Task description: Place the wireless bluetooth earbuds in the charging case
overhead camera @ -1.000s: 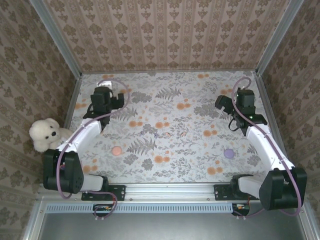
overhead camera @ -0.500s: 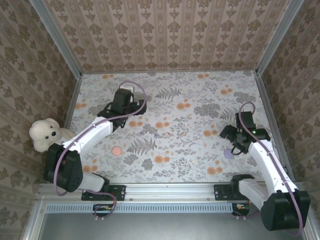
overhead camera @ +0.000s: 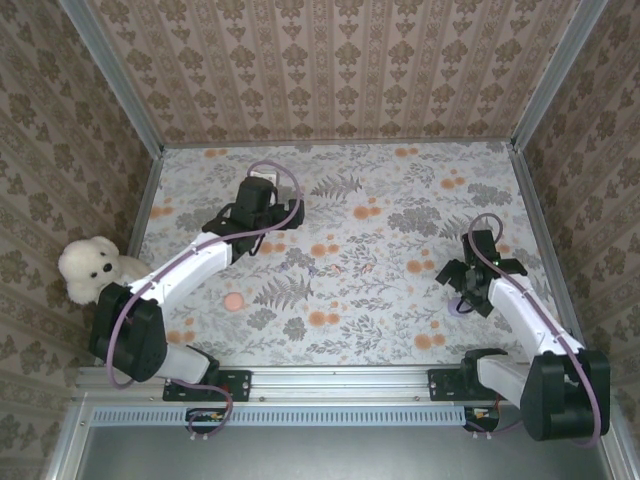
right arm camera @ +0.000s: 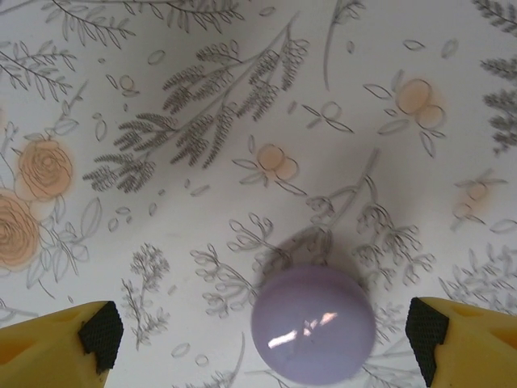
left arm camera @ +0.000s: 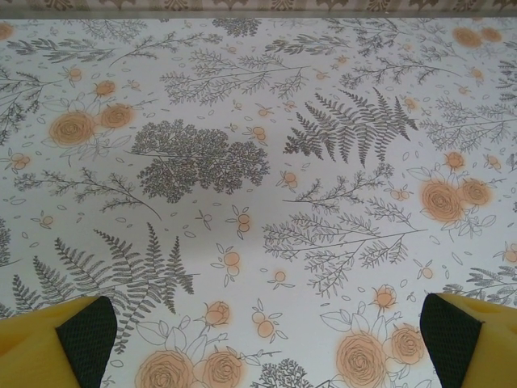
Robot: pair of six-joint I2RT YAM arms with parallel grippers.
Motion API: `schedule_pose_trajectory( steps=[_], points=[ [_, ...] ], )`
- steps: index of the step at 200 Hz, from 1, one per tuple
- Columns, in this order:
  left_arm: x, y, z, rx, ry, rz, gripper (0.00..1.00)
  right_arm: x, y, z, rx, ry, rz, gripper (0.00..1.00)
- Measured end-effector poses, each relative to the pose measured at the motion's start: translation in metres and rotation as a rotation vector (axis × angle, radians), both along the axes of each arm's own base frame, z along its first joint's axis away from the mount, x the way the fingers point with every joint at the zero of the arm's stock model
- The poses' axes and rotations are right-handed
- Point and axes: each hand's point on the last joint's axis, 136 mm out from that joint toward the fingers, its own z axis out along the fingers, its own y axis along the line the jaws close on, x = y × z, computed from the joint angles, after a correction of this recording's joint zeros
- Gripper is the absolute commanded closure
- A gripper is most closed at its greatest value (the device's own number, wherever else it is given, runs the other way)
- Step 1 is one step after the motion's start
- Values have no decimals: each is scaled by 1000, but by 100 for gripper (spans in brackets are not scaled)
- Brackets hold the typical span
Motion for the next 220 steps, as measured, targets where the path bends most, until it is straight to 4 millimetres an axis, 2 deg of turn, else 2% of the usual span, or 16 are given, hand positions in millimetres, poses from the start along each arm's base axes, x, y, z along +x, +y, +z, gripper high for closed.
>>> schedule_pose_trajectory(
  steps=[35, 84, 125, 179, 220],
  points=[
    [-2, -8, -2, -11, 6, -12, 0, 11, 5, -11, 22, 9, 28, 6],
    [-1, -13, -1, -22, -4, -17, 0, 18, 18, -12, 93, -18, 53, 8],
    [0, -13, -2, -27, -1, -14, 0, 7, 30, -20, 150, 3, 71, 9],
    [-1, -17, -4, -30, 2, -21, 0, -2, 49, -7, 202, -25, 103, 11],
    [-1, -20, -2, -42, -3, -22, 0, -20, 55, -8, 141, 49, 162, 11]
  ],
)
